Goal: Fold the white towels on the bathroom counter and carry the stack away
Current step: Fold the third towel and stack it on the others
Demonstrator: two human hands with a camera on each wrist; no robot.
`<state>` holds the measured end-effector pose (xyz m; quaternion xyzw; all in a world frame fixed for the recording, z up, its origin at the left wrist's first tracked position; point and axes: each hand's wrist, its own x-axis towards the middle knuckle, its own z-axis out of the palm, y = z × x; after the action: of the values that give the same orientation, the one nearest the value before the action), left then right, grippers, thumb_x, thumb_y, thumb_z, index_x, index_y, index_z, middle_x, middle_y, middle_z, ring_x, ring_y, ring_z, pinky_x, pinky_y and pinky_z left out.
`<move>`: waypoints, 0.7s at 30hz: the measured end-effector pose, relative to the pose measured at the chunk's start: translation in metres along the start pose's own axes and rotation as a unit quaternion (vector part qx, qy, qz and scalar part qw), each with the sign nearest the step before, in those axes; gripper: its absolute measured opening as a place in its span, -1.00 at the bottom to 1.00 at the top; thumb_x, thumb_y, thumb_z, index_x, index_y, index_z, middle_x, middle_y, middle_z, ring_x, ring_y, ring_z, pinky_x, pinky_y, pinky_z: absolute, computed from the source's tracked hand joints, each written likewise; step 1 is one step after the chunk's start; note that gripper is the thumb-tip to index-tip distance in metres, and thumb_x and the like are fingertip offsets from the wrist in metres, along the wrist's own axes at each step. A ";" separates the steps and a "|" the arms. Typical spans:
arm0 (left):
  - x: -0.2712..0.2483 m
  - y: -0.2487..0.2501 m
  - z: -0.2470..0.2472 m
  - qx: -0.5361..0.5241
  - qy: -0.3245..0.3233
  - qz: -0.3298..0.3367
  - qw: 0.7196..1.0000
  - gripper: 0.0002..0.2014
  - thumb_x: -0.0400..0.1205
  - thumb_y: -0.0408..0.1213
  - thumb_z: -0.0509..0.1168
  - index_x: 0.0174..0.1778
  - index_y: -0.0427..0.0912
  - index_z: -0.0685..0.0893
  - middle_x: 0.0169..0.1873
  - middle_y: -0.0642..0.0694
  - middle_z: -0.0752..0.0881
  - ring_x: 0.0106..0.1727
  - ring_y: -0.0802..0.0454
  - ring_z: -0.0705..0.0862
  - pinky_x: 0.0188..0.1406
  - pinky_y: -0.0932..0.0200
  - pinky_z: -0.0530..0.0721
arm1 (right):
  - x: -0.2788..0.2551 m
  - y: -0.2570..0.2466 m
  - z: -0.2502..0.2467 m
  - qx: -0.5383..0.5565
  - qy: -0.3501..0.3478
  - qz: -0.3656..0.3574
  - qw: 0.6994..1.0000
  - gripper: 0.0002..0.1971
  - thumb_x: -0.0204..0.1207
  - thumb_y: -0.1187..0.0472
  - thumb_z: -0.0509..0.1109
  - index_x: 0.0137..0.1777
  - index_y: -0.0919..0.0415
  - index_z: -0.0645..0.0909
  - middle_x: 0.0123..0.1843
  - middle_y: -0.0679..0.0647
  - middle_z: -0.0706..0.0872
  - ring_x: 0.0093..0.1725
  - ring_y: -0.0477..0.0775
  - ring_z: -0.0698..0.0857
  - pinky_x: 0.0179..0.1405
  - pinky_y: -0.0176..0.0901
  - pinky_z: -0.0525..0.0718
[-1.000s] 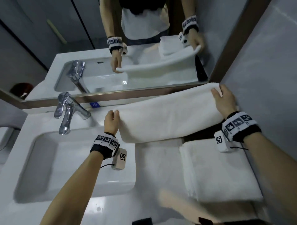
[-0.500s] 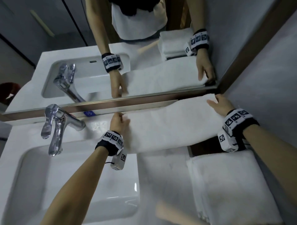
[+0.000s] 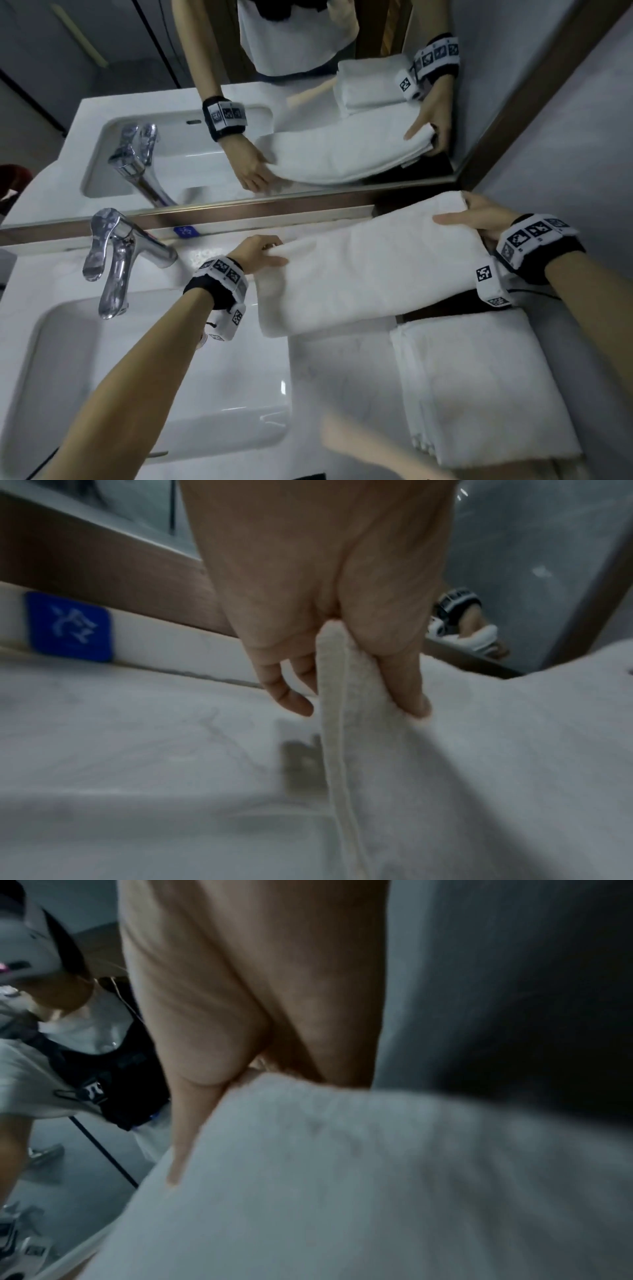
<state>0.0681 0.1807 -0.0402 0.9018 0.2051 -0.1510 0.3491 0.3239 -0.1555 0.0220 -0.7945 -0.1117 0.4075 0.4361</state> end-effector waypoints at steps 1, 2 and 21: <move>-0.008 -0.002 -0.003 -0.033 0.011 0.011 0.999 -0.86 0.49 -0.20 0.48 -0.18 -0.09 0.65 -0.20 -0.13 0.69 -0.11 -0.09 0.61 -0.12 0.16 0.44 | -0.006 0.000 -0.003 0.004 -0.018 -0.007 1.000 -0.65 0.40 0.29 0.50 0.20 0.18 0.66 0.15 0.12 0.77 0.06 0.04 0.78 -0.08 -0.13 0.75; -0.017 -0.004 -0.006 -0.061 0.024 0.022 0.998 -0.84 0.47 -0.21 0.49 -0.28 -0.03 0.60 -0.29 -0.03 0.66 -0.20 0.02 0.59 -0.17 0.23 0.45 | -0.013 0.000 -0.005 0.010 -0.036 -0.014 0.999 -0.69 0.38 0.27 0.50 0.14 0.15 0.69 0.11 0.11 0.80 0.01 0.02 0.80 -0.15 -0.18 0.77; -0.096 0.032 0.011 0.299 0.312 0.141 0.890 -0.80 0.28 -0.50 0.44 -0.27 -0.21 0.61 -0.31 -0.17 0.64 -0.21 -0.19 0.64 -0.15 0.06 0.28 | -0.052 -0.004 -0.011 -0.384 0.249 -0.281 0.843 -0.81 0.32 0.55 0.32 -0.18 0.29 0.63 -0.09 0.39 0.64 -0.05 0.42 0.63 -0.08 0.15 0.60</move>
<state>-0.0015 0.1260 0.0105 0.9837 0.1187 0.1350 -0.0019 0.2997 -0.1875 0.0573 -0.9076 -0.3661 -0.0197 0.2048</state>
